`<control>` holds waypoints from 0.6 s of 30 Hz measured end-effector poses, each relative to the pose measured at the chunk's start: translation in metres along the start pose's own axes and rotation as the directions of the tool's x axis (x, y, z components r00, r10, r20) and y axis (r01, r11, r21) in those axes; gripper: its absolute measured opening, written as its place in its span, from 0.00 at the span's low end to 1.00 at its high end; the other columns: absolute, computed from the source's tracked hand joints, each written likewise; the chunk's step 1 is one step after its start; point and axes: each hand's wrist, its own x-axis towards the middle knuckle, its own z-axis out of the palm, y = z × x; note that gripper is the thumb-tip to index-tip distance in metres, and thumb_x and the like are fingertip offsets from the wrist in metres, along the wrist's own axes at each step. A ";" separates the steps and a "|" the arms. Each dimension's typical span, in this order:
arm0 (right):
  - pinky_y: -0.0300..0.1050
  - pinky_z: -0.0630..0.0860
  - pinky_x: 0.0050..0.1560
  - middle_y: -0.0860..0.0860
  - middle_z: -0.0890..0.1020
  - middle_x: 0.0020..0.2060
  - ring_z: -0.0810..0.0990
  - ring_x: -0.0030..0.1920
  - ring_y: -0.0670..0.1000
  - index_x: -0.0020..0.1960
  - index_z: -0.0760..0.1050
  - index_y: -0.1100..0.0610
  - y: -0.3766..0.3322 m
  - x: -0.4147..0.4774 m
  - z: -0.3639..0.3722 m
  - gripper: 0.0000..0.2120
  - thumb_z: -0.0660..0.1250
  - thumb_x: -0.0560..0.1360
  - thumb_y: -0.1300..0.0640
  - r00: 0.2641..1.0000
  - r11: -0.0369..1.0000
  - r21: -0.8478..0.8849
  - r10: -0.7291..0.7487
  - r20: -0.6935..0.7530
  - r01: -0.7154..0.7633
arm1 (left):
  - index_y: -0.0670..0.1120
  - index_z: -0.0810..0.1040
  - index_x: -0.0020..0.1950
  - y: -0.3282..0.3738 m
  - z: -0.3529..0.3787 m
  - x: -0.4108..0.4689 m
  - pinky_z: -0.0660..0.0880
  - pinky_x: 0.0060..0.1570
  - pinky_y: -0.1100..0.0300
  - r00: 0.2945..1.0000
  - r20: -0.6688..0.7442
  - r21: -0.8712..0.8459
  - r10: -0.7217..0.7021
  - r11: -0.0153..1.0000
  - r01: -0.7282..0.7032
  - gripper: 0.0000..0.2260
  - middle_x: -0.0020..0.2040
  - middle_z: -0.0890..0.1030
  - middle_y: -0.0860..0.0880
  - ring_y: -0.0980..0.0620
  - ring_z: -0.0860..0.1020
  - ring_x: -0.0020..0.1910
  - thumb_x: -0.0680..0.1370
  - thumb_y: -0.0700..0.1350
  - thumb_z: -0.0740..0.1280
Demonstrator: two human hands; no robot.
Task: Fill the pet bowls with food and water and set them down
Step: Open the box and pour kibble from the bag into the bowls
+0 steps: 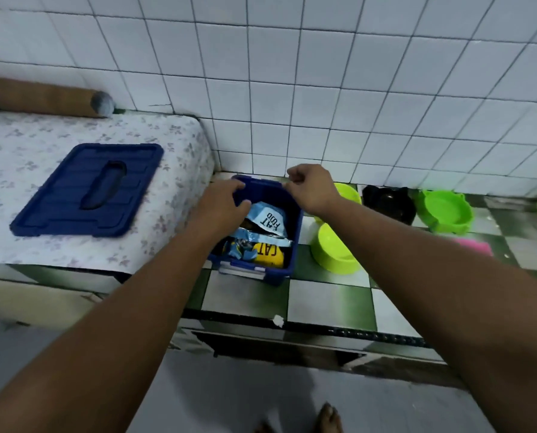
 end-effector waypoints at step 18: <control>0.50 0.75 0.62 0.57 0.76 0.65 0.77 0.63 0.60 0.71 0.71 0.56 0.030 -0.043 0.064 0.24 0.69 0.75 0.58 0.900 0.885 -0.371 -0.109 0.422 0.282 | 0.42 0.80 0.67 -0.031 0.030 -0.045 0.77 0.63 0.51 0.966 -0.034 0.009 -0.257 0.966 0.257 0.17 0.61 0.83 0.43 0.46 0.81 0.58 0.78 0.42 0.72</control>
